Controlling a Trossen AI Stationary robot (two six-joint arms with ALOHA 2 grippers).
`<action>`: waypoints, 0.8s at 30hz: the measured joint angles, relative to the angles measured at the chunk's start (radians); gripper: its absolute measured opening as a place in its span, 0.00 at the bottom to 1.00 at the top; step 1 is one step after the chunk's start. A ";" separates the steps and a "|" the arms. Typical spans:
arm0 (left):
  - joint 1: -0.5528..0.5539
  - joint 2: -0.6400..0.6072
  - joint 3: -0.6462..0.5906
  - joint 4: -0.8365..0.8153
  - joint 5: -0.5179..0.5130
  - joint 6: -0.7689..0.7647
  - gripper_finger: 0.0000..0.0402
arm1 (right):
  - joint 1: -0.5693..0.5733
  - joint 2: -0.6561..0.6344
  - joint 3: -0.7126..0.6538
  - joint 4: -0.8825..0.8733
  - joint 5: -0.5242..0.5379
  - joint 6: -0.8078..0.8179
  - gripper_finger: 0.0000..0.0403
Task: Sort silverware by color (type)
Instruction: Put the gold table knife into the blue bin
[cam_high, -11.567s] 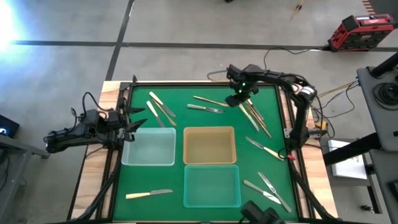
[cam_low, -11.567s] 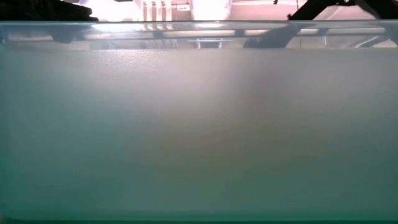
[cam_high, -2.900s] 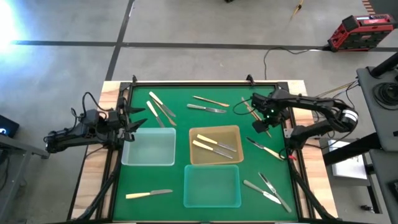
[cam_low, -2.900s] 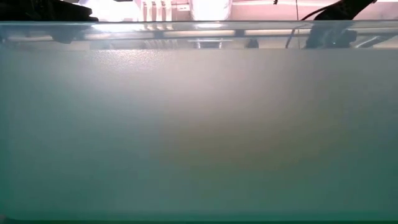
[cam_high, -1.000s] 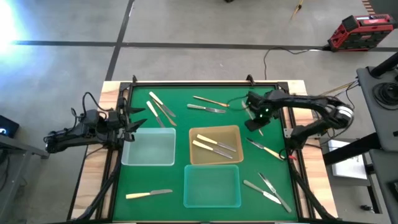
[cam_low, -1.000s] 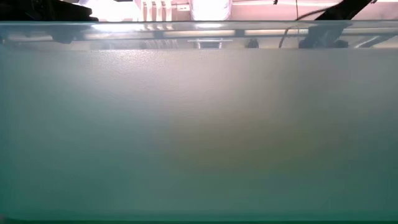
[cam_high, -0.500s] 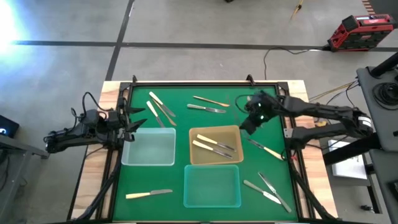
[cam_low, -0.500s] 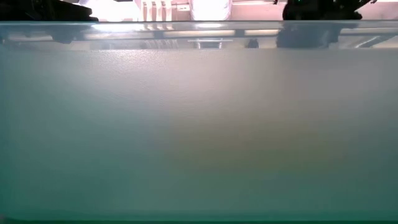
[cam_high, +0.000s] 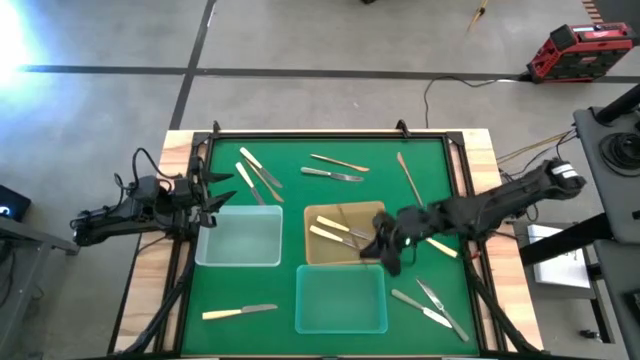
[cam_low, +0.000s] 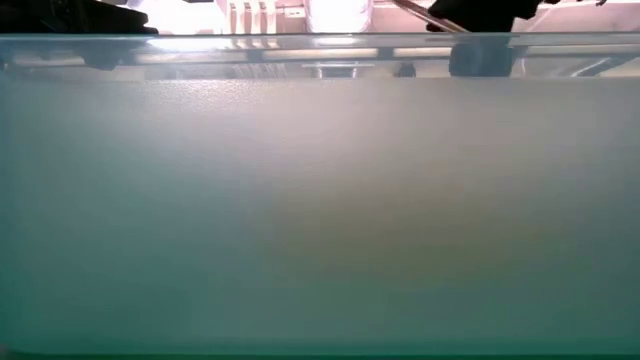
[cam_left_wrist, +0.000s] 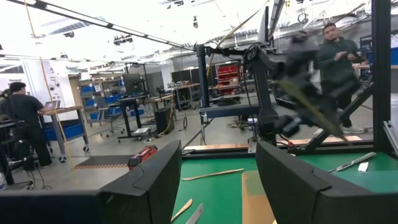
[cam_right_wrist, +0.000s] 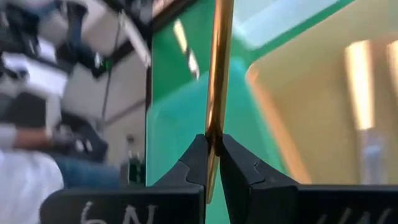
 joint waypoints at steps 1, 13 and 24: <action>0.000 0.000 0.000 0.000 0.000 0.000 0.48 | 0.025 0.032 0.016 -0.002 0.001 -0.020 0.03; 0.000 0.000 0.000 0.000 0.000 0.000 0.48 | 0.098 0.349 0.287 -0.347 -0.054 -0.357 0.03; 0.000 0.000 0.000 0.000 0.000 0.000 0.48 | 0.145 0.587 0.510 -0.603 -0.150 -0.442 0.03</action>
